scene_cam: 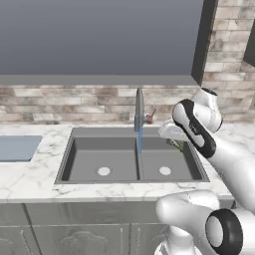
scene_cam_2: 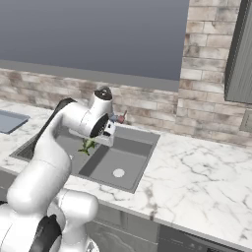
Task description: Take the fish out of the fridge, briefly rinse it in the sink, and place it on the tray next to the sink.
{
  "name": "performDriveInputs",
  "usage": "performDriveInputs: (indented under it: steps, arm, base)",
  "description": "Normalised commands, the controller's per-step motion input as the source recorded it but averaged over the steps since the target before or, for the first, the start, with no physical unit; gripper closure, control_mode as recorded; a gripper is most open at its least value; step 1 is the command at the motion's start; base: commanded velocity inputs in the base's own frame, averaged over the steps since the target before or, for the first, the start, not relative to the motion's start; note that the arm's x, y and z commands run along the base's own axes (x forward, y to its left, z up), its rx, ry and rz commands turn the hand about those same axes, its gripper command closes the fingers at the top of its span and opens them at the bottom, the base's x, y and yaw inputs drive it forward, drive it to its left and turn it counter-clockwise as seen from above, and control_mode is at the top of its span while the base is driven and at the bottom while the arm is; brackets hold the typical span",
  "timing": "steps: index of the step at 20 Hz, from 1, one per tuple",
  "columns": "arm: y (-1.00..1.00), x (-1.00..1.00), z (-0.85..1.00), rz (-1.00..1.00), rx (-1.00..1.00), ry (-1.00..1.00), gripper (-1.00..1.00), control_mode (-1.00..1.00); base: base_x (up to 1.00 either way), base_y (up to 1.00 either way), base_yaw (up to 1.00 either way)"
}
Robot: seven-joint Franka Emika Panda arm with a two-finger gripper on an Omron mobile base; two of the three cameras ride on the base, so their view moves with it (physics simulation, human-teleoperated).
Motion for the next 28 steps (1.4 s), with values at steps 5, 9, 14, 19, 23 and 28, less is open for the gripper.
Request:
performDriveInputs:
  steps: [5, 9, 14, 19, 23, 28]
  arm:
    - [-0.01, 0.83, -0.55, 0.31, 0.16, 0.07, 1.0, -1.0]
    - [-0.37, 0.59, -0.04, 0.22, 0.33, 0.0, 1.0, -1.0]
    - [0.1, 0.57, -0.43, 0.15, 0.06, 0.0, 1.0, -1.0]
    - [0.6, 0.48, -0.65, 0.08, 0.0, 0.0, 1.0, -1.0]
    - [0.35, 0.52, -0.32, 0.05, 0.0, 0.0, 1.0, -1.0]
    - [0.13, 0.43, -0.12, 0.01, 0.01, -0.03, 1.0, -1.0]
  base:
    - [0.0, 0.0, 0.0]
    - [0.0, 0.0, 0.0]
    - [0.0, 0.0, 0.0]
    - [0.0, 0.0, 0.0]
    - [0.0, 0.0, 0.0]
    - [0.0, 0.0, 0.0]
